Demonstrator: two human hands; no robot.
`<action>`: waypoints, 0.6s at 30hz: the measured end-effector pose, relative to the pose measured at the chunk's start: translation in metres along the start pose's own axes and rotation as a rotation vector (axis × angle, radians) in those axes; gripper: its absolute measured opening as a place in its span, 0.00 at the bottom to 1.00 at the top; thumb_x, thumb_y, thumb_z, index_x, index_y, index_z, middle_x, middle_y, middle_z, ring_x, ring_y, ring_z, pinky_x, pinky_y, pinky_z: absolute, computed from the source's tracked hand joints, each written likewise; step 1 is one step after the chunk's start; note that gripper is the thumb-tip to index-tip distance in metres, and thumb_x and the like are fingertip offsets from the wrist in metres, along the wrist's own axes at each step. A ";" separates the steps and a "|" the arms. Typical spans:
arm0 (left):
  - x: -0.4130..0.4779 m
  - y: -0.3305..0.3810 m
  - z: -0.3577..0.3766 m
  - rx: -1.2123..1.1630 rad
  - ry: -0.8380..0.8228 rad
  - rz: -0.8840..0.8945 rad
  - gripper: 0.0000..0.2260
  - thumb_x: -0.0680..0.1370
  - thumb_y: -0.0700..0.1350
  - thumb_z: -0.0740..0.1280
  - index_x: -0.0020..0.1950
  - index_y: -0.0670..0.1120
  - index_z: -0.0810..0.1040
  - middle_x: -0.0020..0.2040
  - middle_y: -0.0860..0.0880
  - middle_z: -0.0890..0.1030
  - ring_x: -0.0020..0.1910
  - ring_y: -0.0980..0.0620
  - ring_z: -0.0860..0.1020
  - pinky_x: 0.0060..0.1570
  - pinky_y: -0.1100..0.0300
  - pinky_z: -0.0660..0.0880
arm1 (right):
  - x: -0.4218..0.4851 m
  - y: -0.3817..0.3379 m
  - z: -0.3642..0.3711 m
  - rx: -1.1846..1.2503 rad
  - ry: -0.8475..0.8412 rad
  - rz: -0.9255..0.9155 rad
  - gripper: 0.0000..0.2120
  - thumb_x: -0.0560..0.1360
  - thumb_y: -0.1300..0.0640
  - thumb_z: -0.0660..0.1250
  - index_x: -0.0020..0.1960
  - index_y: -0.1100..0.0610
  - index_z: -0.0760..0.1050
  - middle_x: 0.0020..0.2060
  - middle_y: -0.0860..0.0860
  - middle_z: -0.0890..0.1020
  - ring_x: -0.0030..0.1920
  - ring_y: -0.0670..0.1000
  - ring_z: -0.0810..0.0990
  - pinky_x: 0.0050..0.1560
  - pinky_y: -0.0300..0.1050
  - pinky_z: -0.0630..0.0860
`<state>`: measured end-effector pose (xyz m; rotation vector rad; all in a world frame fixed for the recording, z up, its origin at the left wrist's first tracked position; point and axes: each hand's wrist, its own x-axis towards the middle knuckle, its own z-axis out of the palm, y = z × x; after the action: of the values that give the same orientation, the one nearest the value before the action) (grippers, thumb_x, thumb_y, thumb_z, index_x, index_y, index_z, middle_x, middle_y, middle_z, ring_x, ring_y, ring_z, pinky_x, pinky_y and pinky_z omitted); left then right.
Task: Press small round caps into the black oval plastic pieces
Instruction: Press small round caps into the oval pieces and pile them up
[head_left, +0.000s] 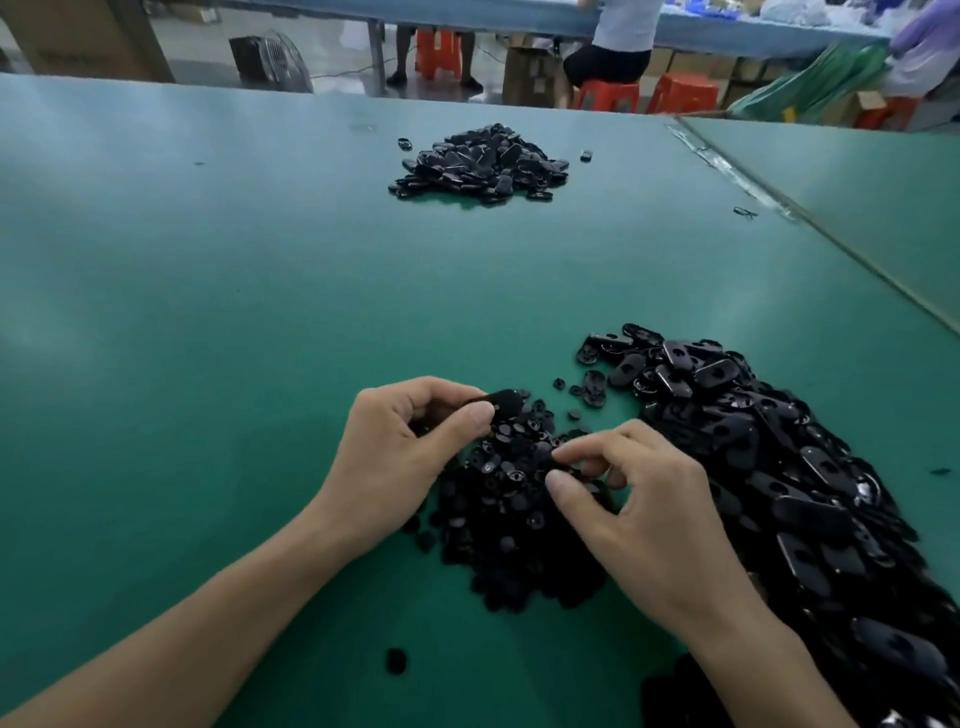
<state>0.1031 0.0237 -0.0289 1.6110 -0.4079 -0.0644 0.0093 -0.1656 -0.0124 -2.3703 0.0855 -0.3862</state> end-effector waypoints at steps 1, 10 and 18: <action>0.000 0.001 0.000 -0.027 0.007 -0.004 0.06 0.72 0.52 0.75 0.48 0.53 0.86 0.42 0.50 0.87 0.43 0.51 0.86 0.45 0.62 0.80 | -0.001 0.001 0.001 -0.017 -0.025 0.012 0.08 0.73 0.46 0.70 0.50 0.46 0.82 0.43 0.38 0.76 0.49 0.39 0.76 0.49 0.28 0.70; -0.004 0.002 -0.003 -0.154 0.136 -0.026 0.09 0.72 0.53 0.74 0.50 0.53 0.86 0.44 0.50 0.87 0.44 0.52 0.86 0.45 0.67 0.78 | -0.004 0.005 0.008 -0.021 -0.028 0.074 0.05 0.73 0.45 0.71 0.48 0.42 0.83 0.42 0.36 0.77 0.51 0.39 0.76 0.43 0.29 0.70; -0.008 0.006 -0.006 -0.213 0.186 -0.058 0.07 0.72 0.53 0.74 0.48 0.54 0.86 0.43 0.48 0.87 0.43 0.52 0.85 0.44 0.67 0.78 | -0.003 0.000 0.005 0.136 -0.028 0.127 0.02 0.73 0.48 0.72 0.42 0.39 0.82 0.46 0.36 0.79 0.49 0.41 0.78 0.47 0.33 0.73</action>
<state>0.0963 0.0319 -0.0240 1.4043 -0.2028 -0.0019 0.0082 -0.1625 -0.0166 -2.2219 0.1896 -0.2886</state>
